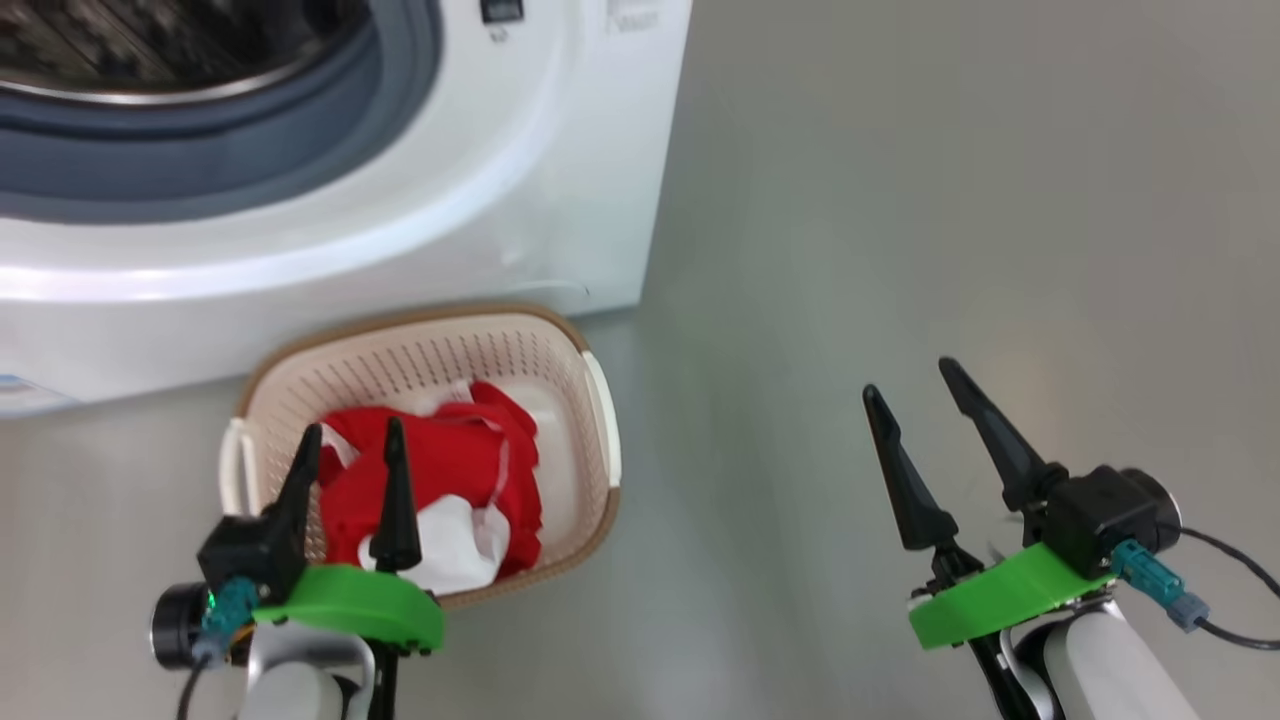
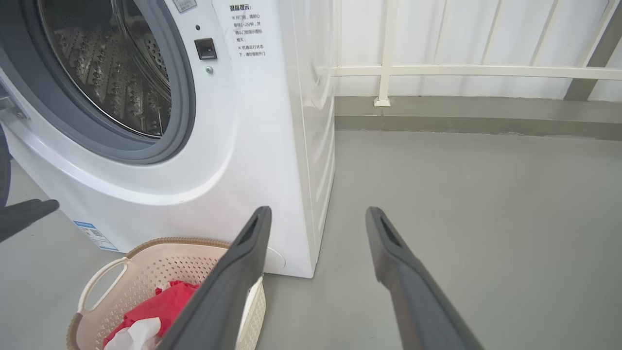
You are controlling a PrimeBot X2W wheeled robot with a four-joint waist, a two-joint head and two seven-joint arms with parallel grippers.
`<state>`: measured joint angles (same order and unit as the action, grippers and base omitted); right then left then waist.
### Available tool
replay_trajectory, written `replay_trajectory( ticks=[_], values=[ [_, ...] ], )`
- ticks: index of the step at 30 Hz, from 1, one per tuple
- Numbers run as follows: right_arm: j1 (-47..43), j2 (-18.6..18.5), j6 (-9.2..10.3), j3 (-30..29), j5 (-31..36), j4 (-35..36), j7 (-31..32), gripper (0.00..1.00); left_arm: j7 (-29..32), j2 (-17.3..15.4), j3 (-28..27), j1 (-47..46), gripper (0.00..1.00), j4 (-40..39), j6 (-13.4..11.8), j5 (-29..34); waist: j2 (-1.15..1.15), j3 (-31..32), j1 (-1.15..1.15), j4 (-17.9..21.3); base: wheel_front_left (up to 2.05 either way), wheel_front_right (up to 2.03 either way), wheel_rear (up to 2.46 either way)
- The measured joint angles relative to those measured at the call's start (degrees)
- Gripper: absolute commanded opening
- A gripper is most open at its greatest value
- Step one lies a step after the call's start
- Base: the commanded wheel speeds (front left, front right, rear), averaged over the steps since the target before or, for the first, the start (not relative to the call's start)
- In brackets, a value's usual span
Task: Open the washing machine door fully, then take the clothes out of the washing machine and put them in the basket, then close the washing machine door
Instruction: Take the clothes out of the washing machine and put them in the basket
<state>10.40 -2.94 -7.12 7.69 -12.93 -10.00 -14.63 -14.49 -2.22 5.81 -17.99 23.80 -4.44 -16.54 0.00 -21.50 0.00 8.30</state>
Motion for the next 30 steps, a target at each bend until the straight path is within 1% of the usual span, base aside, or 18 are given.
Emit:
replay_trajectory(
  ticks=[1, 5, 8, 11, 13, 15, 18, 22, 25, 30],
  values=[
    [-0.3, 0.0, 0.0, -0.1, 0.0, -0.2, 0.0, 1.0, 0.0, 0.0, 0.1, 0.8, 1.0, -1.4, -0.4, 0.8, 0.0, 0.8, 0.0, -0.2, 0.0, 0.0, 0.0],
    [-2.3, 0.0, 0.0, -0.8, 0.4, -1.0, 0.0, 1.0, 0.0, 0.0, 0.8, 4.2, 1.0, -6.4, -0.6, 1.8, 0.0, 4.0, 0.0, -1.1, 0.0, 0.0, 0.0],
    [-4.1, 0.0, 0.0, -1.4, 0.7, -1.4, 0.0, 1.0, 0.0, -0.1, 1.1, 6.9, 1.0, -9.2, -0.7, 2.6, 0.0, 6.4, 0.0, -1.8, 0.0, 0.0, 0.0],
    [-5.3, 0.0, 0.0, -1.6, 1.2, -1.7, 0.0, 1.0, 0.1, -0.6, 1.7, 9.3, 1.0, -11.7, -1.4, 3.4, 0.0, 8.7, 0.0, -2.5, 0.0, 0.0, 0.0],
    [-5.9, 0.1, 0.0, -1.9, 1.7, -1.7, 0.0, 1.0, 0.8, -1.1, 2.1, 10.9, 1.0, -13.7, -1.6, 4.5, 0.0, 10.0, 0.0, -3.0, 0.0, 0.0, 0.0],
    [-6.7, 0.1, 0.0, -2.4, 2.4, -1.8, 0.0, 1.0, 1.8, -1.4, 2.4, 12.6, 1.0, -15.8, -1.7, 4.5, 0.0, 11.4, 0.0, -3.4, 0.0, 0.0, 0.0],
    [-8.2, 0.1, 0.0, -3.2, 2.5, -1.9, 0.0, 1.0, 2.9, -2.4, 2.6, 15.4, 1.0, -18.9, -2.7, 5.1, 0.0, 13.3, 0.0, -4.1, 0.0, 0.0, 0.0],
    [-9.5, 0.2, 0.0, -3.8, 2.6, -1.8, 0.6, 1.0, 4.4, -2.8, 2.8, 19.0, 1.0, -22.8, -3.2, 5.2, 0.0, 15.5, 0.0, -4.8, 0.0, 0.0, 0.0],
    [-10.5, 0.2, 0.0, -4.4, 2.9, -1.2, 1.0, 1.0, 5.4, -3.0, 3.2, 21.3, 1.0, -24.8, -3.3, 5.2, 0.0, 17.0, 0.0, -5.1, 0.0, 0.0, 0.0],
    [-12.5, 0.3, 0.0, -4.9, 2.9, -0.2, 1.6, 1.0, 6.8, -3.5, 3.4, 24.6, 1.0, -27.7, -4.2, 5.3, 0.0, 19.0, 0.0, -5.6, 0.0, 0.0, 0.0]
  ],
)
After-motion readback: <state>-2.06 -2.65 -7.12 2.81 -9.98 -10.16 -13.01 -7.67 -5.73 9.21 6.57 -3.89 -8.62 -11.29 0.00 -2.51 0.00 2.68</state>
